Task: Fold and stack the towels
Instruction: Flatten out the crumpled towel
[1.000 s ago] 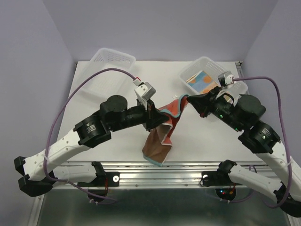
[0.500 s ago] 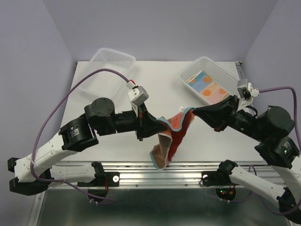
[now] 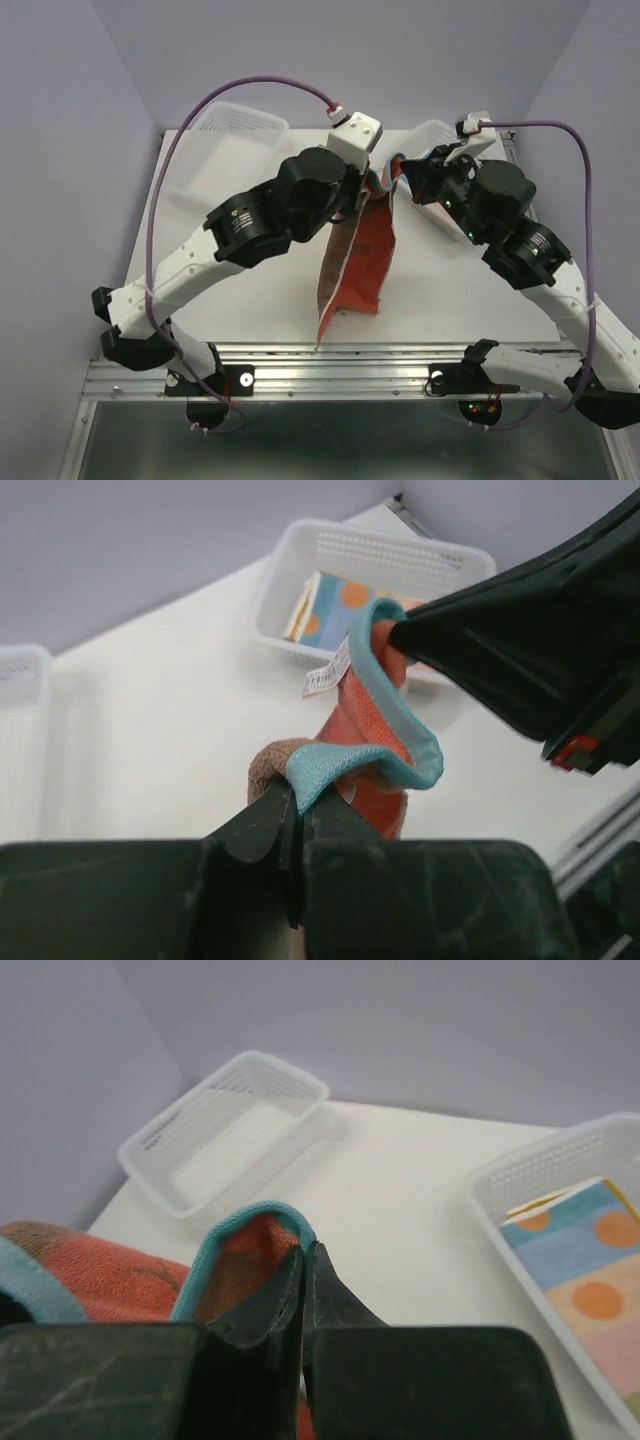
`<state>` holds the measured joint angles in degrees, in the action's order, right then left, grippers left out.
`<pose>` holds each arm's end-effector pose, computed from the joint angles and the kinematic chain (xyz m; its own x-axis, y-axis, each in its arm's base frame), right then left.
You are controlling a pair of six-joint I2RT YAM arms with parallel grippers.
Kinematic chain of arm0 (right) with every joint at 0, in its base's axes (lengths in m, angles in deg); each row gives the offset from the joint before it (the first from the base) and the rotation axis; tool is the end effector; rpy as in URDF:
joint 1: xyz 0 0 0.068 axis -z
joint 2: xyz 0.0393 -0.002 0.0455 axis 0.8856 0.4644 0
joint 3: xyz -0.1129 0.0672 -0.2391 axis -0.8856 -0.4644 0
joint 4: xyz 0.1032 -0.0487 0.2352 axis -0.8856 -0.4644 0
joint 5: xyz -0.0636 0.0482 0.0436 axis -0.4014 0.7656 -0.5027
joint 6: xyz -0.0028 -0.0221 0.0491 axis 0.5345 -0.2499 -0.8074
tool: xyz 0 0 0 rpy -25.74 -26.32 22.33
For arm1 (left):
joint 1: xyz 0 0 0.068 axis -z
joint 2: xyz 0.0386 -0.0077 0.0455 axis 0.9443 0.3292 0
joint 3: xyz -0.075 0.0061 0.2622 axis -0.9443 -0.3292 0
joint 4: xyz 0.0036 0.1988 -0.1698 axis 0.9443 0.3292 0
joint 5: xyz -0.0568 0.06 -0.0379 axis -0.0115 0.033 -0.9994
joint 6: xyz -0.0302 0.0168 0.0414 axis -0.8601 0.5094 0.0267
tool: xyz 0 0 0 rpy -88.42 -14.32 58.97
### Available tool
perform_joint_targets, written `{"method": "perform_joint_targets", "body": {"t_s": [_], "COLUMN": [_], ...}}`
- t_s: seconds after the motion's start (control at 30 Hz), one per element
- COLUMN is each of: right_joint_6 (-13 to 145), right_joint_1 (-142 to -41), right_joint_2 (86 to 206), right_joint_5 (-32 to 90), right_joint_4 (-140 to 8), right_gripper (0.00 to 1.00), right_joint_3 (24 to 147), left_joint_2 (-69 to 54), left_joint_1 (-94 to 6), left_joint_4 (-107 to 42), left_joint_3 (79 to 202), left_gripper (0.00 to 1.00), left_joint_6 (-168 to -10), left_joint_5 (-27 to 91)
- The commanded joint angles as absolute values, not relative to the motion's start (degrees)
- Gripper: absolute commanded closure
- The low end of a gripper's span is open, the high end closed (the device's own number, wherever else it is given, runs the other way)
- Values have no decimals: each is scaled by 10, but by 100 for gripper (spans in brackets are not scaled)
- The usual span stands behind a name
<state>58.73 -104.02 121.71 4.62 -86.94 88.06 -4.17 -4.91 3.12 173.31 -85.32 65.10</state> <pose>0.1484 0.1187 0.4790 -0.1097 0.2156 -0.9703 -0.4144 0.8774 0.2418 0.1240 -0.2400 0.5201 -0.1492 0.0108 -0.9888 0.6414 0.7621 -0.0885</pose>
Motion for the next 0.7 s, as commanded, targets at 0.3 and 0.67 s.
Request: {"method": "perform_joint_targets", "body": {"t_s": [0.3,0.67], "right_joint_6": [700,626], "right_joint_1": [-1043,-1043], "right_joint_2": [1280,1199], "right_joint_5": [-2,179], "right_joint_4": [-824,-889], "right_gripper": [99,99], "right_joint_3": [1070,1027], "left_joint_2": [-11,-131], "left_joint_1": [-78,-69], "left_joint_4": [51,1], "left_joint_3": [1894,1751], "left_gripper": [100,100], "left_joint_6": [-650,-740], "left_joint_5": [713,451]}}
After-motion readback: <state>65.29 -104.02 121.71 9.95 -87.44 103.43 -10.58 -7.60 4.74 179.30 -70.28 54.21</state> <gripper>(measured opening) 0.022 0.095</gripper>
